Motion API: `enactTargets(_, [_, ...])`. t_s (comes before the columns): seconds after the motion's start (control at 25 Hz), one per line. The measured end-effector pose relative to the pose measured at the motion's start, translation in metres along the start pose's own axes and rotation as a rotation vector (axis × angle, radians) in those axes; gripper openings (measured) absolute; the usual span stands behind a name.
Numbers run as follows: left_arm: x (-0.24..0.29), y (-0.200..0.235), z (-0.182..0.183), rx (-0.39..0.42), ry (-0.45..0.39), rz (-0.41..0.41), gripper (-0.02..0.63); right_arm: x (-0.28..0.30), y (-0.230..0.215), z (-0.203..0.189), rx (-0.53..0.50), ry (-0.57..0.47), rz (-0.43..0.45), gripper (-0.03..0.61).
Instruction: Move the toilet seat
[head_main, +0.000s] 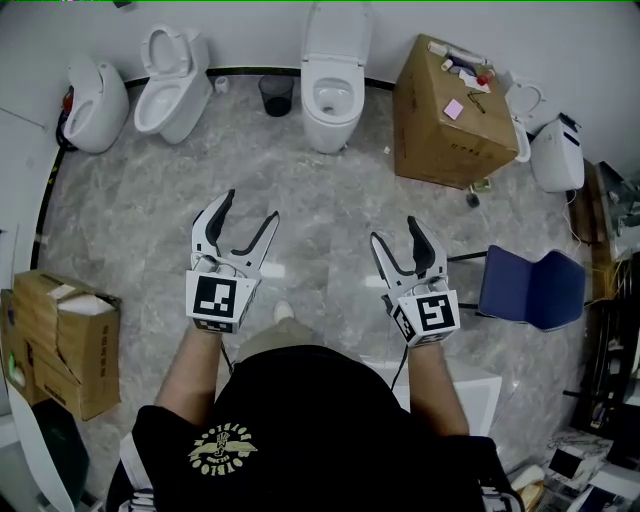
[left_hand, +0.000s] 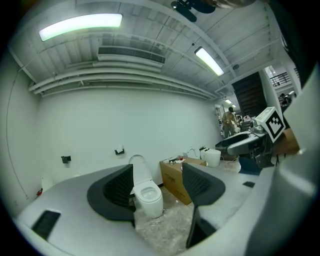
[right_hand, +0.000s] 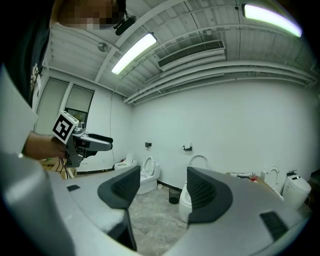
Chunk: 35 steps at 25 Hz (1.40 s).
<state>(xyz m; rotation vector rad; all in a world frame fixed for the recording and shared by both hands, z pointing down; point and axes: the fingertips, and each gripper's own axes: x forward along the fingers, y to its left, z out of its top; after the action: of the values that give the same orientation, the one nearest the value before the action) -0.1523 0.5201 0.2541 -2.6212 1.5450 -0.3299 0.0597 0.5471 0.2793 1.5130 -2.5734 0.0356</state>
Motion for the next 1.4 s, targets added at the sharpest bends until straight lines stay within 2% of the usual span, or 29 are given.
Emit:
enactTargets(0.4, [0.033,0.078,-0.008,-0.001,0.011,0.012,0.287,0.078,0.007,0.017,0.001,0.009,-0.004,0.279])
enactTargets(0.56, [0.046,0.100,-0.014,0.001,0.009,-0.007,0.287,0.100,0.009,0.025,-0.014,0.009,-0.025,0.279])
enactTargets(0.88, [0.059,0.105,-0.027,0.009,0.032,-0.037,0.287,0.105,0.002,0.023,0.005,0.018,-0.060,0.279])
enactTargets(1.2, [0.066,0.114,-0.027,0.009,0.030,0.006,0.287,0.111,-0.013,0.022,0.016,-0.003,-0.049,0.279])
enactTargets(1.4, [0.080,0.109,-0.030,0.008,0.049,0.013,0.287,0.118,-0.023,0.012,0.029,0.021,-0.021,0.279])
